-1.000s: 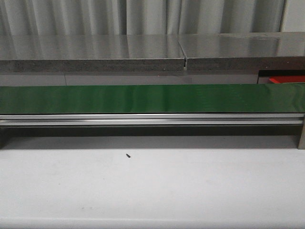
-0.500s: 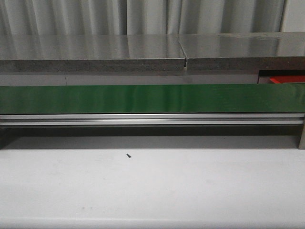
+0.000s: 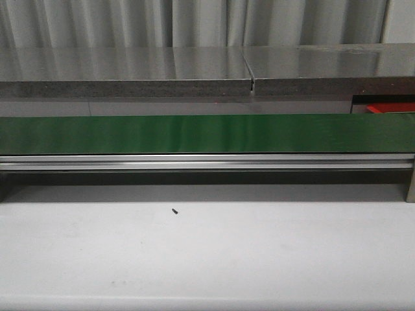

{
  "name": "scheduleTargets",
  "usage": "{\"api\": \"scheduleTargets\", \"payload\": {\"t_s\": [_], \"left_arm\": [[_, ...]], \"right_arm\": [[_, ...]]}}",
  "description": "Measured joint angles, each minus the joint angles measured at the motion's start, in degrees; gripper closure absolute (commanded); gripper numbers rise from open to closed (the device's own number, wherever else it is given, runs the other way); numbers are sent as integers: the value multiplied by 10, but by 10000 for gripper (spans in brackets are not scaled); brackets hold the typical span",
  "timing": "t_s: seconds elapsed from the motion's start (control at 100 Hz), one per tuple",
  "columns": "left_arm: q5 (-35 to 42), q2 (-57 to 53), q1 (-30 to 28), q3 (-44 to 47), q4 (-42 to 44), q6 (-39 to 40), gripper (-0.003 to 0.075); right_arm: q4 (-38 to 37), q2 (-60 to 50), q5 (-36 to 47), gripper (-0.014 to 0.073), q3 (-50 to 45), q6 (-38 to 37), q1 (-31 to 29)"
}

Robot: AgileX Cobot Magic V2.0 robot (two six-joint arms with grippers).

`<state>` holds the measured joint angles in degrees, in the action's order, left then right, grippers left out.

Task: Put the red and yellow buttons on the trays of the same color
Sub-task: 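Move the left gripper down over a red mushroom button, then grasp the red button with the left gripper and set it on the belt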

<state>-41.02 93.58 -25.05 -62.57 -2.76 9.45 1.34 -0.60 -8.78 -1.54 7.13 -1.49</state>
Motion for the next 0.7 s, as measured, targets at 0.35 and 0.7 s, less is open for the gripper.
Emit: {"api": "scheduleTargets", "payload": {"t_s": [0.35,0.7], "left_arm": [[-1,57,0,-31,0,0,113],[9,69,0,-33,-3,0,248]], "right_arm": [[0,0,0,661,0,0,0],[0,0,0,661,0,0,0]]}}
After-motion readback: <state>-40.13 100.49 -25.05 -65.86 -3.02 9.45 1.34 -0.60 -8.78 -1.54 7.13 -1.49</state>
